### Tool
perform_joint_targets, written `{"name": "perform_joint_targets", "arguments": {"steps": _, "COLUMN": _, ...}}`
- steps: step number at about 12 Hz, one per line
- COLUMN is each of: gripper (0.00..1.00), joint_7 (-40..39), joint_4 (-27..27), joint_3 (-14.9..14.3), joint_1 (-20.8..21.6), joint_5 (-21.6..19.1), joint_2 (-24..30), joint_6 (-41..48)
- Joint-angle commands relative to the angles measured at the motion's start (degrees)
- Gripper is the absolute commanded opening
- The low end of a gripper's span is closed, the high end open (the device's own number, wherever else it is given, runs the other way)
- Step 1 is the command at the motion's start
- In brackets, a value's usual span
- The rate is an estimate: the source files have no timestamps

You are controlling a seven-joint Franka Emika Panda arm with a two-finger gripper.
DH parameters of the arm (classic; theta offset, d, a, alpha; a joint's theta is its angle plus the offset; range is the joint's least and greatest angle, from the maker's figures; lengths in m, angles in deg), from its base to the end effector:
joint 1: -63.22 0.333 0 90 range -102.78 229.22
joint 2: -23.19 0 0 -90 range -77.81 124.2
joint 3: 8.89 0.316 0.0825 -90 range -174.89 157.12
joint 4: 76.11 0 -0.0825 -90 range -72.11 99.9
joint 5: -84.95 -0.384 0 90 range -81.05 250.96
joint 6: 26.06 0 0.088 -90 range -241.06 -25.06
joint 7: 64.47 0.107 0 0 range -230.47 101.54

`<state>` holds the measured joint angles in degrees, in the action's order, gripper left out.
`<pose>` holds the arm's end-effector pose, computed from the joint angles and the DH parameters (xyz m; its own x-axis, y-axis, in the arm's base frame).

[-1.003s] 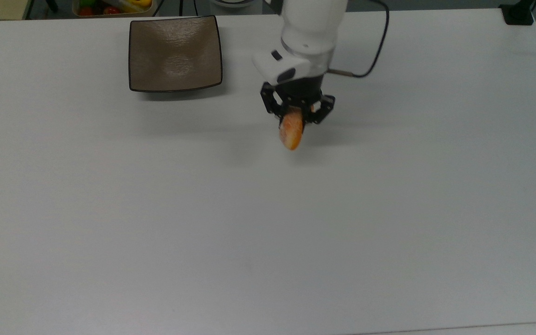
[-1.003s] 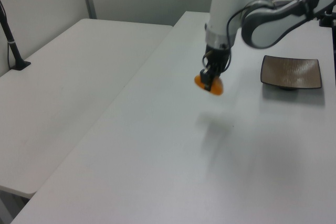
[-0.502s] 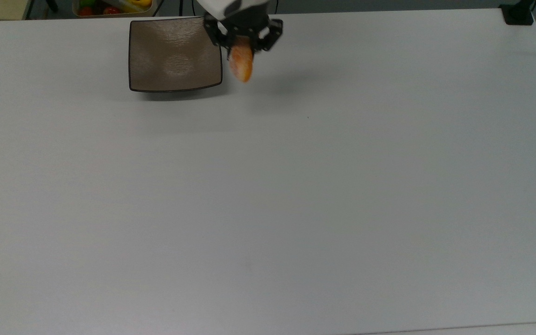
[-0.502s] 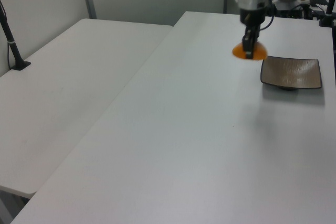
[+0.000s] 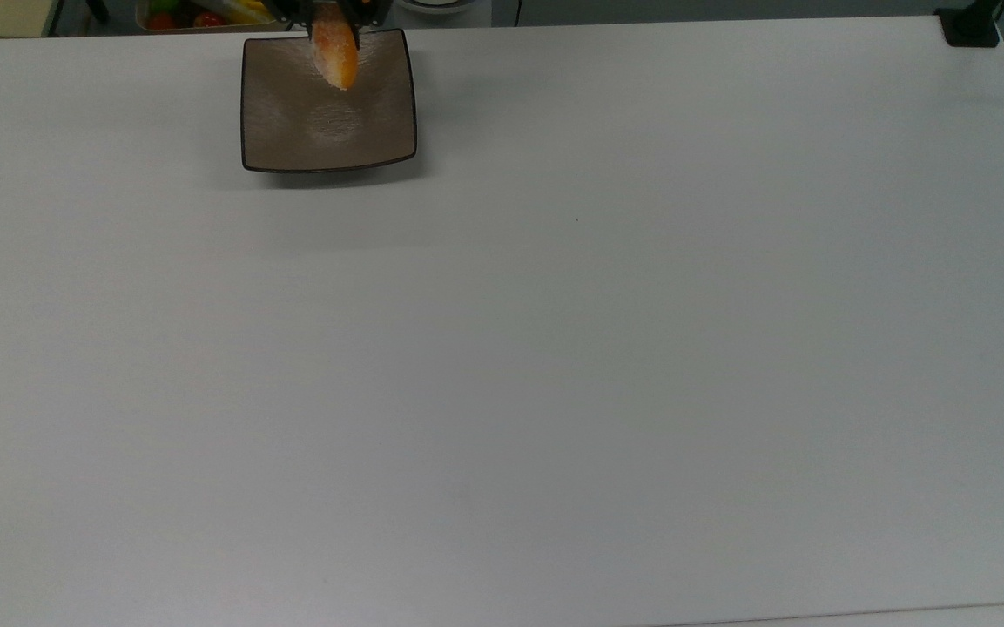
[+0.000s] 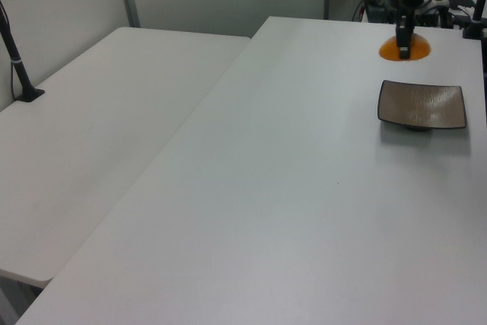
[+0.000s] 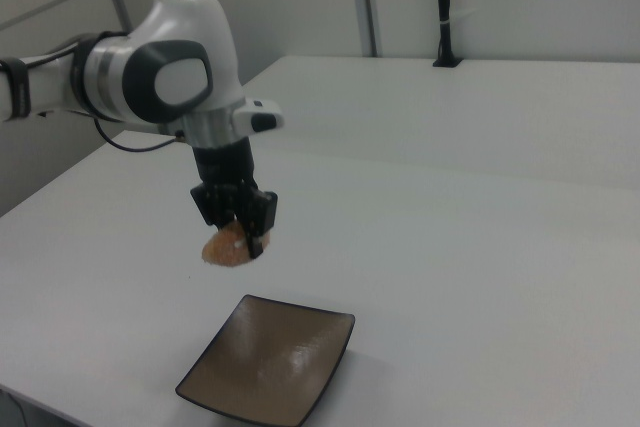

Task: Bread is placed on a ceramic plate
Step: 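Lift the bread roll and carry it toward the brown plate, then lower the bread onto the brown plate and open the gripper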

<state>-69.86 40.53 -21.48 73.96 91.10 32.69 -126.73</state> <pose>0.4960 -0.0303 0.5058 0.9885 0.0886 -0.1225 0.0960 -0.9939 0.0551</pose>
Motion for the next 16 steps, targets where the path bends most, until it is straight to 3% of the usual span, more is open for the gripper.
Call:
{"name": "perform_joint_targets", "arguments": {"steps": 1, "gripper": 0.41, "joint_7": -4.27, "joint_4": 4.56, "joint_3": -2.52, "joint_1": 0.42, "joint_5": -0.79, "joint_2": 0.18, "joint_6": 0.13}}
{"name": "perform_joint_targets", "arguments": {"steps": 5, "gripper": 0.44, "joint_7": -5.24, "joint_4": 7.99, "joint_3": -4.28, "joint_1": -0.54, "joint_5": -0.96, "joint_2": -5.98, "joint_6": -8.64}}
{"name": "perform_joint_targets", "arguments": {"steps": 6, "gripper": 0.54, "joint_7": -5.33, "joint_4": 8.69, "joint_3": -4.28, "joint_1": -0.72, "joint_5": -0.87, "joint_2": -7.11, "joint_6": -9.62}}
{"name": "perform_joint_targets", "arguments": {"steps": 8, "gripper": 0.85, "joint_7": -5.15, "joint_4": 8.7, "joint_3": -4.28, "joint_1": -0.55, "joint_5": -0.87, "joint_2": -8.96, "joint_6": -9.98}}
{"name": "perform_joint_targets", "arguments": {"steps": 10, "gripper": 1.0, "joint_7": -4.89, "joint_4": 8.61, "joint_3": -4.28, "joint_1": -0.46, "joint_5": -0.87, "joint_2": -8.97, "joint_6": -9.98}}
{"name": "perform_joint_targets", "arguments": {"steps": 16, "gripper": 1.0, "joint_7": -1.04, "joint_4": 3.79, "joint_3": -3.75, "joint_1": -0.28, "joint_5": -2.36, "joint_2": -7.74, "joint_6": -9.19}}
